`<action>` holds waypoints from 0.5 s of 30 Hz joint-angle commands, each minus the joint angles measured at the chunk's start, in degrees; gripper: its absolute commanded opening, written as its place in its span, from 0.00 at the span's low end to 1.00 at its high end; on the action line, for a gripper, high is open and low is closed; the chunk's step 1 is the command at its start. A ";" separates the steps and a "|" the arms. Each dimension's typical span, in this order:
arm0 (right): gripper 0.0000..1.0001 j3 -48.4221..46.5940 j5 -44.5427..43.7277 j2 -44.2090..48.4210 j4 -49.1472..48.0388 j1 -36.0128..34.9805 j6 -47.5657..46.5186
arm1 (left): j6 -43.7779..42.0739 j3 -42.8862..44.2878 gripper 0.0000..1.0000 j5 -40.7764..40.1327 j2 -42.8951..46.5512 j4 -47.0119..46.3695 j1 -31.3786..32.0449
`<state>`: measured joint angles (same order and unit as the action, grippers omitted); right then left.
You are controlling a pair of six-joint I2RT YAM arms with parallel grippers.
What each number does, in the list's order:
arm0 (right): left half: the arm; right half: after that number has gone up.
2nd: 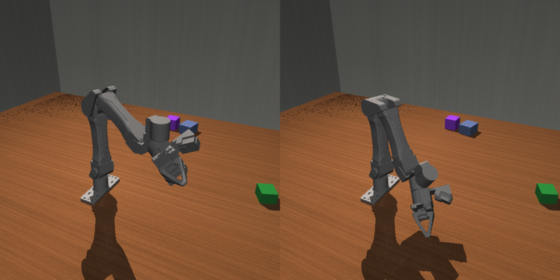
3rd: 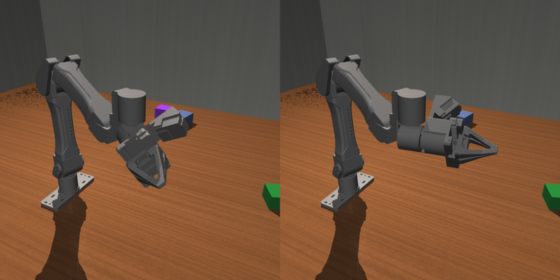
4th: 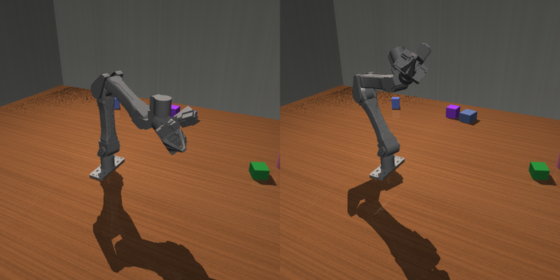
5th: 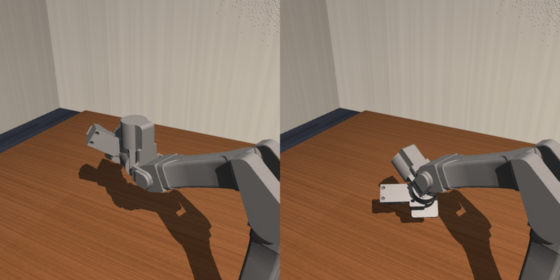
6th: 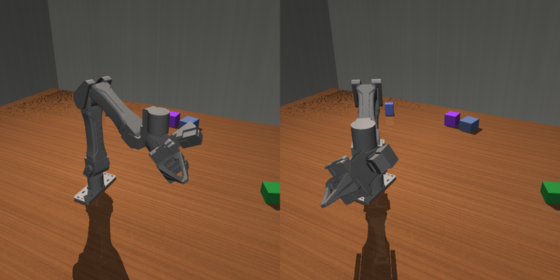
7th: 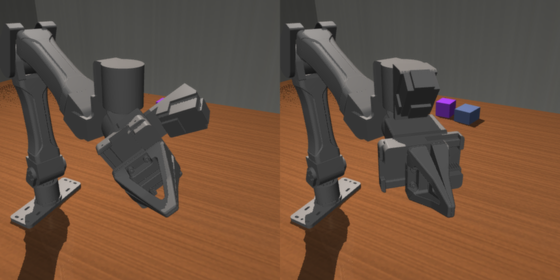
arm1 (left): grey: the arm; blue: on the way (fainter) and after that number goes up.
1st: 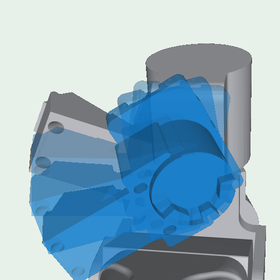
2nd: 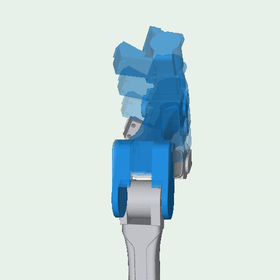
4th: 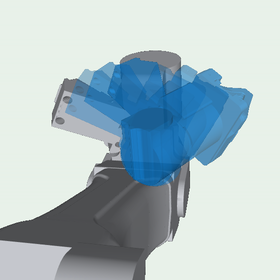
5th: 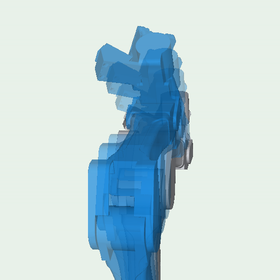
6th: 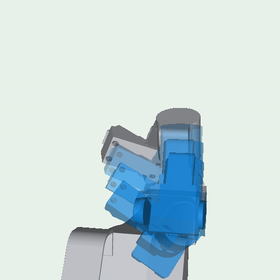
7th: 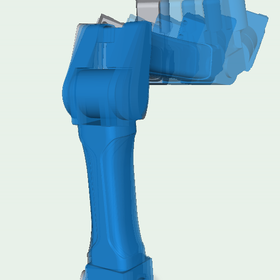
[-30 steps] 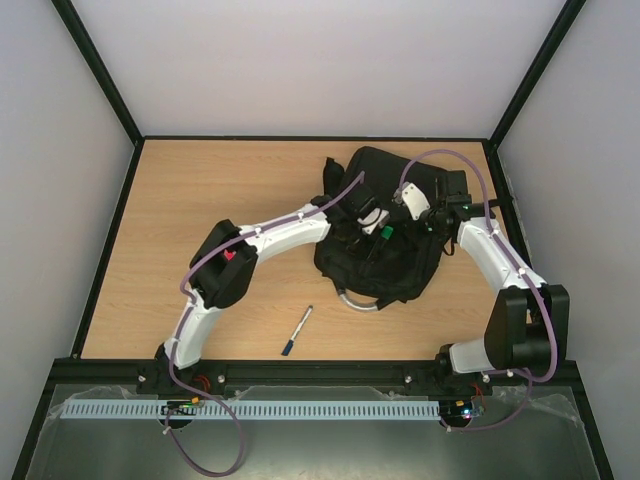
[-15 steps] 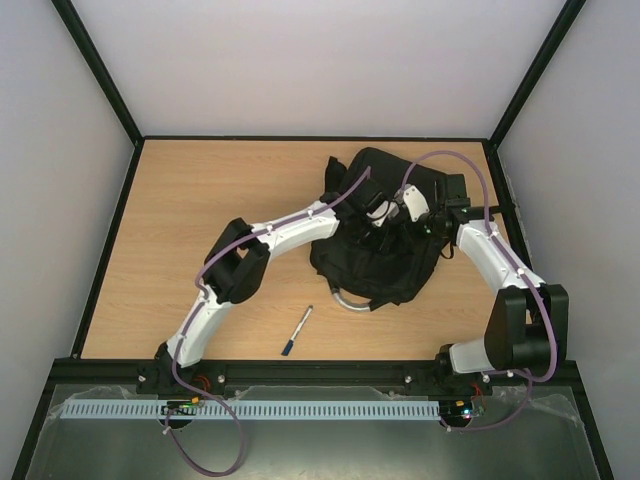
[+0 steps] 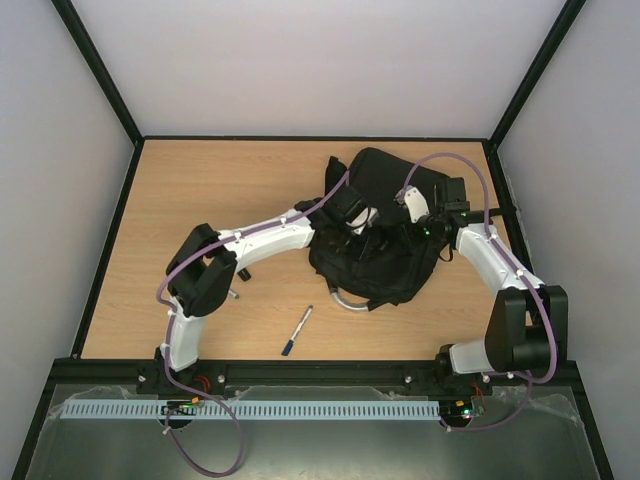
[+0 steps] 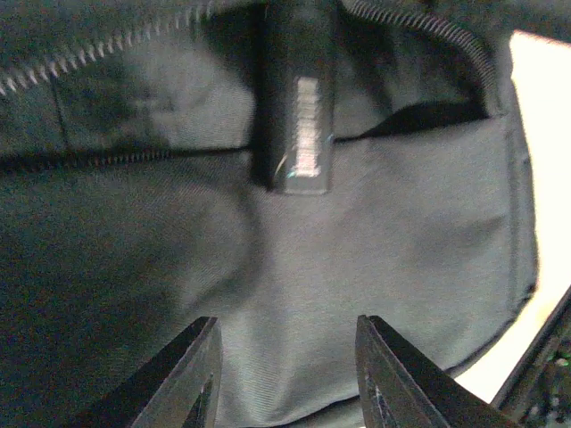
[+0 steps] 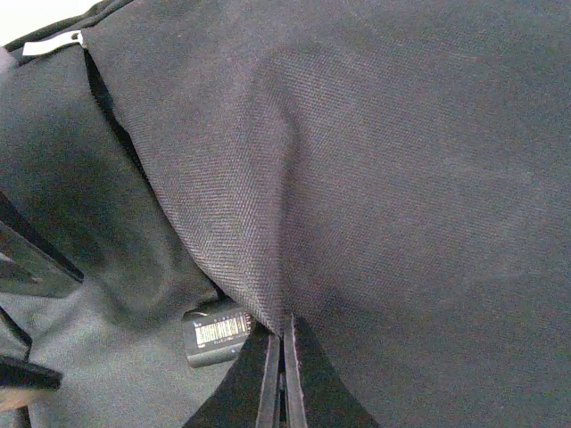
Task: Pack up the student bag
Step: Place the stationery in the student bag.
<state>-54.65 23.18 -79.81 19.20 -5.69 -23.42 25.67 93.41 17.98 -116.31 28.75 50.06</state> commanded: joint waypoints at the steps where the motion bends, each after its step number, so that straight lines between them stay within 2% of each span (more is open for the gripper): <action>1: 0.01 0.81 3.58 1.93 -0.50 -0.30 1.47 | 1.54 -4.44 0.39 1.11 0.51 -3.93 -0.01; 7: 0.01 1.19 3.63 2.35 -0.73 -0.31 1.79 | 3.78 -5.09 0.26 -0.08 -3.02 -11.55 -0.06; 11: 0.01 1.43 3.41 2.36 -0.74 -0.34 1.79 | 5.11 -1.24 0.15 0.82 -7.17 -17.17 -0.10; 15: 0.01 1.65 3.08 2.38 -0.97 -0.35 1.80 | 6.99 4.29 0.09 -0.05 -12.75 -20.78 -0.08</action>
<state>-53.76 23.29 -79.15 18.06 -5.69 -22.61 30.44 92.55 18.63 -124.16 14.11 50.09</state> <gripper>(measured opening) 0.011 0.104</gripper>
